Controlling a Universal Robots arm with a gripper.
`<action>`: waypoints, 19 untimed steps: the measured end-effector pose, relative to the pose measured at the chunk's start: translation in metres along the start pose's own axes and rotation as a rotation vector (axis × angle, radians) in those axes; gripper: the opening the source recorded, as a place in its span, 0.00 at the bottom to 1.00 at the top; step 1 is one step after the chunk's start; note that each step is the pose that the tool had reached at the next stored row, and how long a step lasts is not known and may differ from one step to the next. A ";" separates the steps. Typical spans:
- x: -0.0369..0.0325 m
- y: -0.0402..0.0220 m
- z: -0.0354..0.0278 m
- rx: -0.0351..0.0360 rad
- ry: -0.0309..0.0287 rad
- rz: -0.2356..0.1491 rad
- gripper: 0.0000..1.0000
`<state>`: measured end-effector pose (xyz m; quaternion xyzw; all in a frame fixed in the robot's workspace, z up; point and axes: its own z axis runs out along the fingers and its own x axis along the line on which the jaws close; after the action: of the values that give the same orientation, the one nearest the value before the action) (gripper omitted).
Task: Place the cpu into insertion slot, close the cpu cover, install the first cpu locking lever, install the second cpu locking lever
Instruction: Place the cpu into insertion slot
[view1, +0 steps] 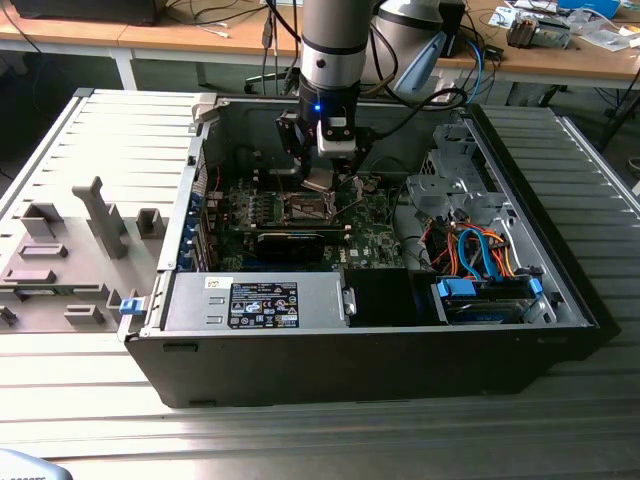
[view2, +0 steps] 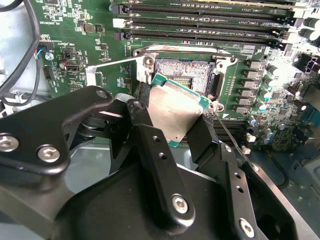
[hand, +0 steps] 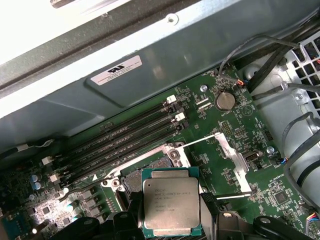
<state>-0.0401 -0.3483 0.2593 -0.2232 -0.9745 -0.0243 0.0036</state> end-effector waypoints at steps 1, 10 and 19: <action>0.0000 0.0000 0.0000 0.0000 0.0000 0.001 0.55; 0.0000 0.0000 0.0003 0.0002 -0.0004 0.006 0.55; 0.0000 0.0000 0.0006 0.0003 -0.0008 0.013 0.55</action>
<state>-0.0401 -0.3483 0.2587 -0.2294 -0.9730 -0.0240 0.0034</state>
